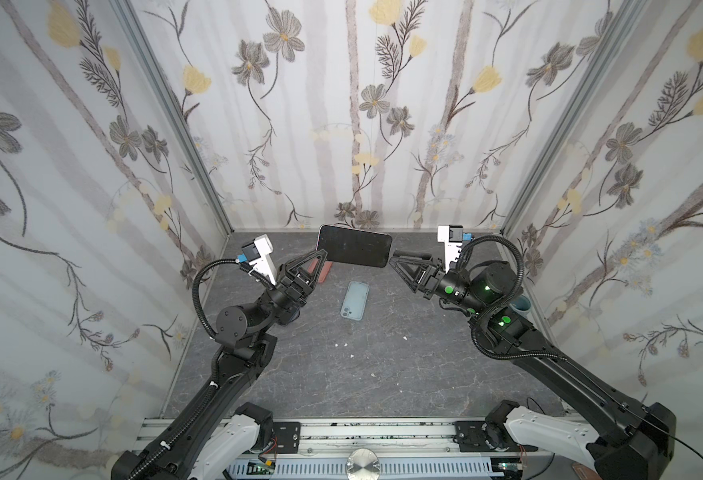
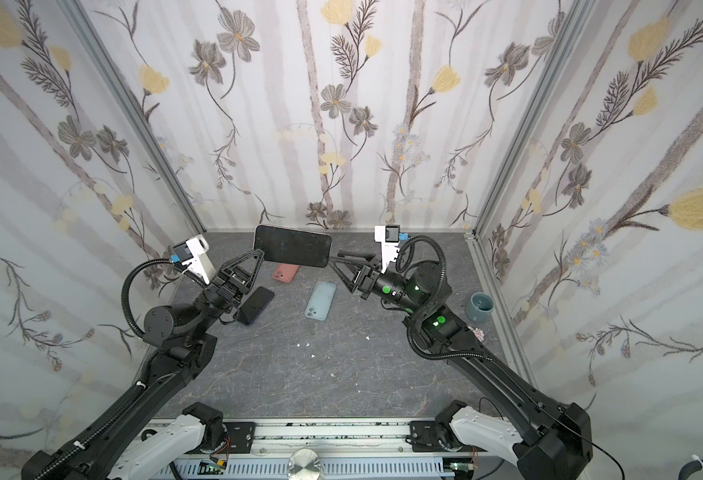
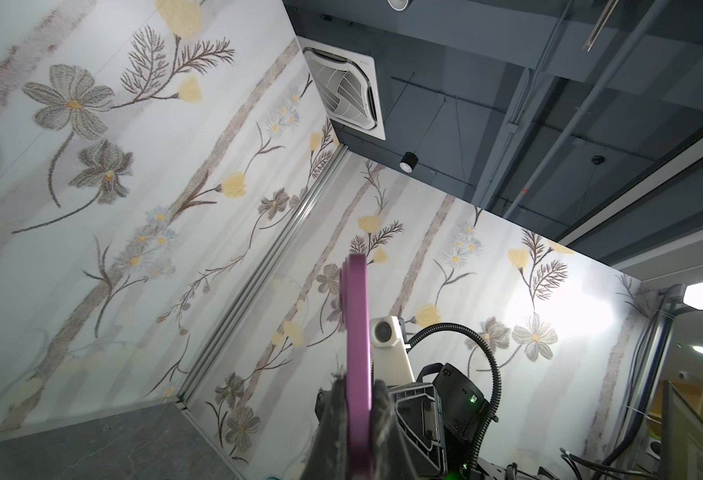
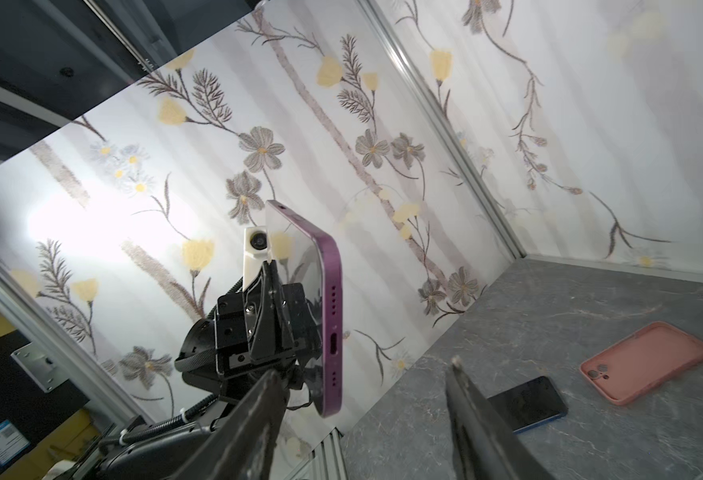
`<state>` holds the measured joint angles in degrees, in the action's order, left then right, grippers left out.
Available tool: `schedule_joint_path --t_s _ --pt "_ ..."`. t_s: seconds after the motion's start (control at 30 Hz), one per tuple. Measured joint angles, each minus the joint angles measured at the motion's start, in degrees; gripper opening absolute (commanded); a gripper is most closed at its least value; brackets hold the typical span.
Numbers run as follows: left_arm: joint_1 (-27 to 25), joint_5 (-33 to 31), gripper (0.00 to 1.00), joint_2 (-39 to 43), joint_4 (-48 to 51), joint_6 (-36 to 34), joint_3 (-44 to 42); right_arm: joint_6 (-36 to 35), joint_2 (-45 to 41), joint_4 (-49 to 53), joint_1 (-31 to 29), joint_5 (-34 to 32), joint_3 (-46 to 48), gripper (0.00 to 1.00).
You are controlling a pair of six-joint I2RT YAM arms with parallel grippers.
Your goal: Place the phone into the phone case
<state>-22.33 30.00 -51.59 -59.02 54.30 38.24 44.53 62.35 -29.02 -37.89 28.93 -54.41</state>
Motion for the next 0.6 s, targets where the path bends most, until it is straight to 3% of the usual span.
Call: schedule_joint_path --t_s 0.07,0.23,0.47,0.6 --pt "-0.5 0.7 0.00 -0.1 -0.9 0.4 0.0 0.1 0.2 -1.7 -1.1 1.4 -0.2 0.55" --pt "-1.4 1.9 0.00 -0.1 -2.1 1.1 0.0 0.2 1.1 -4.6 -2.7 2.5 -1.3 0.29" --pt "-2.4 2.9 0.00 0.2 -3.4 1.2 -0.3 0.2 1.2 -7.3 -3.3 3.8 -1.6 0.18" --pt "-2.5 2.4 0.00 0.4 -4.1 1.8 -1.2 0.8 1.2 -9.0 -3.3 5.3 -1.4 0.01"
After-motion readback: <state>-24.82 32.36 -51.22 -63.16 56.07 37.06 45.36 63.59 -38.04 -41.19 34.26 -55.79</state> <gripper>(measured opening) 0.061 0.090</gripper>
